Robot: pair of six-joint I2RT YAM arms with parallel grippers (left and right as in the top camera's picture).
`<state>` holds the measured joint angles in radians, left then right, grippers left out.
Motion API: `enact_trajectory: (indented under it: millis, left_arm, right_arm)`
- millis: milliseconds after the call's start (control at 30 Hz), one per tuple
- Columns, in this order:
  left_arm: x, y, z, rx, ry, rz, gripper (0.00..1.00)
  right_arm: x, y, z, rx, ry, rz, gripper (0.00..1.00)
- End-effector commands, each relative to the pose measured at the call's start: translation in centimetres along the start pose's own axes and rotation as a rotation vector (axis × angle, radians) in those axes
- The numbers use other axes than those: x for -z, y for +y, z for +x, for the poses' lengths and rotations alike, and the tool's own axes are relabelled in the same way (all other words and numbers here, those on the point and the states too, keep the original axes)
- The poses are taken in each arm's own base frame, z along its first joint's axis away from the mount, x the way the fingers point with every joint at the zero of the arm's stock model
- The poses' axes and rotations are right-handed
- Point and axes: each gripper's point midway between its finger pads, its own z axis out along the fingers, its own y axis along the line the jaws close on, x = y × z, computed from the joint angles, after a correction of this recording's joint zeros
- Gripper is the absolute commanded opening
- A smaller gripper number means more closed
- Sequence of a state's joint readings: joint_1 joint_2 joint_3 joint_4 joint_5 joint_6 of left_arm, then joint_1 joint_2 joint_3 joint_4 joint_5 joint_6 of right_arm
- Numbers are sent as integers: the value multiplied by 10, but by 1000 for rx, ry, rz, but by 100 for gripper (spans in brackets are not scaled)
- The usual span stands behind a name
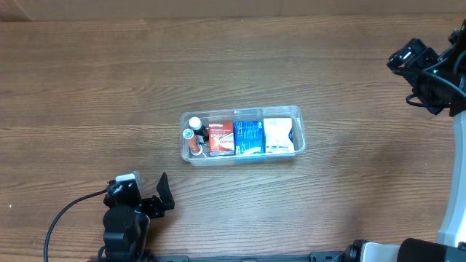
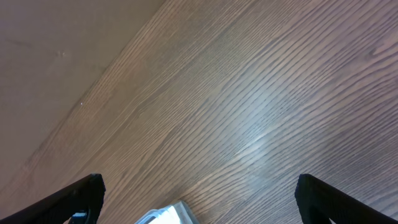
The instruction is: Pack container
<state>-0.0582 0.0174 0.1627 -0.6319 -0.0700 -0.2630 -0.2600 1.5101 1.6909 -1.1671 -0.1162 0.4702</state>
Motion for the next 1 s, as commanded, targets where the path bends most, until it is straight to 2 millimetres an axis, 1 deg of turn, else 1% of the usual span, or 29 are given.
enact_trajectory:
  millis: [0,167,233,300,367,433,500,533,600,667,733,767,800,833,900,967]
  left_arm:
    - [-1,0,1,17,-4,6,100]
    - [-1,0,1,17,-4,6,100]
    - [-1,0,1,17,-4,6,100]
    - [-1,0,1,17,-4,7,100]
    - [-1,0,1,17,-4,6,100]
    - [-1,0,1,17,-4,7,100]
    - [-1,0,1,17,-4,6,100]
    - [-1,0,1,17,-4,6,100]
    - [-1,0,1,17,-4,6,100]
    - [-1,0,1,17,-4,6,100]
    - [-1,0,1,17,-4,6,100]
    - [-1,0,1,17,-4,6,100]
    - [-1,0,1,17,-4,6,100]
    - [-1,0,1,17,-4,6,100]
    - [-1,0,1,17,-4,6,100]
    - [-1,0,1,17,-4,6,100]
  right_arm:
    - [7,3,-2,10,-20,-14,100]
    - [9,3,-3,12,-26,-13,100]
    - [18,-2,-3,18,-56,20,100]
    - [34,-3,5,41,-87,43,100]
    - [45,-8,3,67,-173,93,100]
    - [56,-1,-2,112,-273,77,100]
    - [62,11,2,259,-329,35,100]
    - [64,15,9,349,-361,12,100]
    - [65,12,22,441,-403,-11,100]
    - [65,0,38,460,-442,-31,100]
    - [63,-17,58,455,-480,-45,100]
    - [59,-32,77,452,-503,-58,100]
    - [57,-39,87,454,-503,-66,100]
    - [51,-51,107,458,-501,-86,100]
    - [44,-64,122,455,-528,-99,100]
    - [39,-71,131,451,-572,-121,100]
